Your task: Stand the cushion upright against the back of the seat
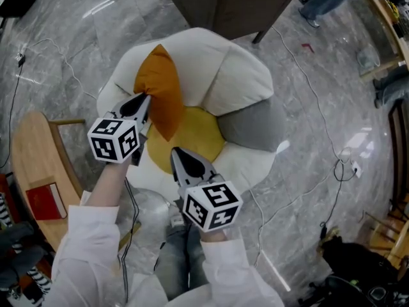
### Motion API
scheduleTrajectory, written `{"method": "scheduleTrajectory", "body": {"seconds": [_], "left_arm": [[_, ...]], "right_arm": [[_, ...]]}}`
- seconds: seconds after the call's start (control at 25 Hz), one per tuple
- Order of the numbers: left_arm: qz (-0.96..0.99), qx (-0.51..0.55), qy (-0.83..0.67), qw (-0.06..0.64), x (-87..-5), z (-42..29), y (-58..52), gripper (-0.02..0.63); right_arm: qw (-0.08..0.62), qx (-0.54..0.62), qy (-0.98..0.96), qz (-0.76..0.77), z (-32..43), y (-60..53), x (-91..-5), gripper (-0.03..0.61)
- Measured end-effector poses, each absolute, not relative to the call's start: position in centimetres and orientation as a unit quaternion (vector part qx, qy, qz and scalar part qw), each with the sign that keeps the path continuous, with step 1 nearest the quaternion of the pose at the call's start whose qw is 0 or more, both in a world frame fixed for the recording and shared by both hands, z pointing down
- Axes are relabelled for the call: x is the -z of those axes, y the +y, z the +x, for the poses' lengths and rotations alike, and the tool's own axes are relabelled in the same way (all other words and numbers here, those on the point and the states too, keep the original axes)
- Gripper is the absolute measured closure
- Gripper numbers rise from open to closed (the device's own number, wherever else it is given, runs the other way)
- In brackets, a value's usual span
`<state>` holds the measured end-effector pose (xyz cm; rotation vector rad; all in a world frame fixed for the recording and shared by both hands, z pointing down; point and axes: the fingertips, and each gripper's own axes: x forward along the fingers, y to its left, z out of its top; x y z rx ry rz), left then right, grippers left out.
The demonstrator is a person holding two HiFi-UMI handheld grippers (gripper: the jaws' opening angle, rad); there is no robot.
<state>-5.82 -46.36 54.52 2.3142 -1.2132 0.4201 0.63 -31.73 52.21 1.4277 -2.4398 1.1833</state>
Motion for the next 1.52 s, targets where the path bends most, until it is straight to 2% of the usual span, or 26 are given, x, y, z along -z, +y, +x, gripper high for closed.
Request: {"method": "scheduleTrajectory", "body": {"seconds": [0.84,1.52], "left_arm": [[0.813,-0.190,-0.486,0.256,-59.2,-15.8,-46.0,0.583],[0.731,-0.210,-0.570,0.309,-63.4,-24.9,-44.6,0.582]], "right_arm": [[0.047,-0.391,-0.794,0.463,-0.6,-32.4,-53.9,0.566],[0.079,-0.371,-0.805,0.456,-2.0,-31.6,-54.2,0.566]]}}
